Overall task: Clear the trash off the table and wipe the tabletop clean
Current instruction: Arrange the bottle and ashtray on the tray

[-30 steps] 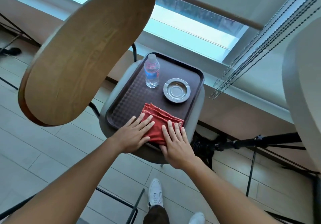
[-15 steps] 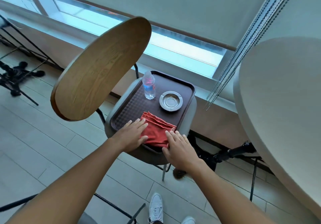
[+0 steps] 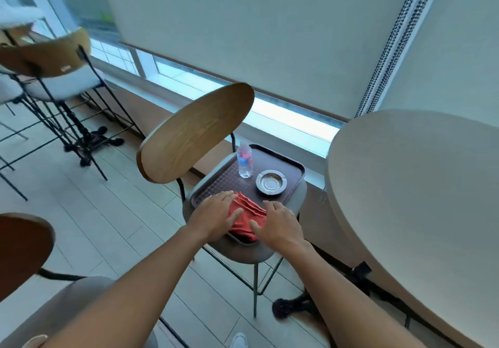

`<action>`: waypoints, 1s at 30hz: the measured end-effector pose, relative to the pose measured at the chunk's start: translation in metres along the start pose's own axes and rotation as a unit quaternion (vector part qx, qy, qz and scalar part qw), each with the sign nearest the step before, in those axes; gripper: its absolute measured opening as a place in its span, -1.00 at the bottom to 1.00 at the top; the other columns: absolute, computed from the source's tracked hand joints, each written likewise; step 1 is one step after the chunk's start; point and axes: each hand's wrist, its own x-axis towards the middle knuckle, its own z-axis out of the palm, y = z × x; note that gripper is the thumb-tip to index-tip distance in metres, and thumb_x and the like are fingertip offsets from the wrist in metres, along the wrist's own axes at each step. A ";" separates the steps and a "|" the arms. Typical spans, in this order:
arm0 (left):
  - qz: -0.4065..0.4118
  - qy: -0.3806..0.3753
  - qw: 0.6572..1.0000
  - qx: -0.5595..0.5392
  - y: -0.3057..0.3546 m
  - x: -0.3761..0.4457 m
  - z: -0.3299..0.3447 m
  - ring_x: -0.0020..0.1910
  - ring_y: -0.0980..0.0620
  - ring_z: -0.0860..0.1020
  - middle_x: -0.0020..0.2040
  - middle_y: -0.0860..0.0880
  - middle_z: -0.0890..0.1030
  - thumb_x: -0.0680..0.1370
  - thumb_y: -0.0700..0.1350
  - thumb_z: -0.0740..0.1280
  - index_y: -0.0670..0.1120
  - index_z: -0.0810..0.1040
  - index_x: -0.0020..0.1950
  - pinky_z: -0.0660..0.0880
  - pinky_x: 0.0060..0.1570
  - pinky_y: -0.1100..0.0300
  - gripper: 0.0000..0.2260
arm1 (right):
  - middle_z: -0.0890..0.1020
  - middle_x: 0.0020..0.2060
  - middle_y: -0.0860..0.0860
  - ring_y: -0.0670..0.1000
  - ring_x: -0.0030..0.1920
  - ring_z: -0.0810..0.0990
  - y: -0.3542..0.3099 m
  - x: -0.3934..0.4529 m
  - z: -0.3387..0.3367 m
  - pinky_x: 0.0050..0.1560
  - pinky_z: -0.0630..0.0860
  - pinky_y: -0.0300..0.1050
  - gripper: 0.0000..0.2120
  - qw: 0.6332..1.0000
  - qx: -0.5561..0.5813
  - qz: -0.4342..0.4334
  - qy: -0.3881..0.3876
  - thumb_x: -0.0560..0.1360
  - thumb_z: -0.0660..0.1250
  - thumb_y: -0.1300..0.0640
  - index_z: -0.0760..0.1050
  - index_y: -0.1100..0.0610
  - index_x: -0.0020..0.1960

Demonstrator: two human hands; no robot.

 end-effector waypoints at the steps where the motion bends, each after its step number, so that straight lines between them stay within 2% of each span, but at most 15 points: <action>1: -0.008 0.011 1.000 -0.013 0.004 -0.002 -0.002 0.50 0.07 0.28 0.52 0.02 0.34 0.63 0.21 0.13 -0.04 0.31 0.53 0.18 0.49 0.06 -0.46 | 0.46 0.41 0.08 0.11 0.43 0.40 -0.002 -0.001 -0.003 0.48 0.27 0.03 -0.34 1.000 0.004 -0.003 0.002 0.54 0.28 -0.24 0.32 0.12 0.50; 5: -0.040 0.044 0.996 -0.060 0.012 -0.001 -0.010 0.50 0.09 0.27 0.52 0.04 0.34 0.62 0.22 0.15 -0.02 0.32 0.53 0.19 0.48 0.09 -0.46 | 0.47 0.39 0.08 0.12 0.40 0.43 -0.007 0.005 -0.012 0.45 0.33 0.04 -0.28 1.000 0.018 -0.009 0.014 0.51 0.32 -0.26 0.30 0.14 0.50; 8: -0.067 0.059 0.990 -0.105 0.005 0.008 -0.016 0.51 0.08 0.26 0.54 0.05 0.31 0.59 0.27 0.15 0.02 0.30 0.52 0.27 0.47 -0.02 -0.43 | 0.44 0.43 0.08 0.13 0.42 0.41 -0.011 0.019 -0.014 0.46 0.34 0.05 -0.18 0.999 0.033 -0.001 0.019 0.48 0.34 -0.29 0.21 0.14 0.57; 15: -0.105 0.023 0.975 -0.196 -0.020 0.050 -0.024 0.53 0.05 0.22 0.56 0.06 0.23 0.50 0.42 0.14 0.10 0.14 0.58 0.31 0.43 -0.13 -0.27 | 0.39 0.49 0.09 0.14 0.45 0.40 -0.024 0.069 -0.006 0.44 0.38 0.07 -0.08 0.995 0.083 0.045 0.010 0.44 0.35 -0.38 0.16 0.12 0.59; 19: -0.120 0.003 0.961 -0.250 -0.046 0.099 -0.019 0.48 0.05 0.30 0.51 0.06 0.29 0.41 0.52 0.17 0.18 0.17 0.55 0.37 0.40 -0.11 -0.21 | 0.42 0.46 0.08 0.13 0.42 0.43 -0.029 0.113 0.004 0.38 0.43 0.05 -0.08 0.991 0.102 0.083 -0.005 0.41 0.38 -0.37 0.18 0.08 0.57; 25: -0.113 -0.010 0.952 -0.284 -0.065 0.168 -0.005 0.50 0.00 0.27 0.55 -0.02 0.24 0.46 0.33 0.35 0.01 0.17 0.58 0.32 0.44 -0.05 -0.19 | 0.48 0.41 0.06 0.13 0.40 0.45 -0.030 0.173 0.020 0.38 0.41 0.06 -0.10 0.982 0.116 0.144 -0.038 0.33 0.43 -0.34 0.27 0.07 0.51; 30: -0.116 -0.045 0.933 -0.337 -0.090 0.229 0.023 0.45 0.05 0.35 0.49 0.04 0.34 0.33 0.41 0.35 0.13 0.22 0.54 0.40 0.38 -0.06 -0.15 | 0.56 0.29 0.01 0.10 0.32 0.51 -0.020 0.231 0.041 0.32 0.43 0.06 -0.22 0.952 0.222 0.208 -0.034 0.32 0.56 -0.18 0.37 0.10 0.40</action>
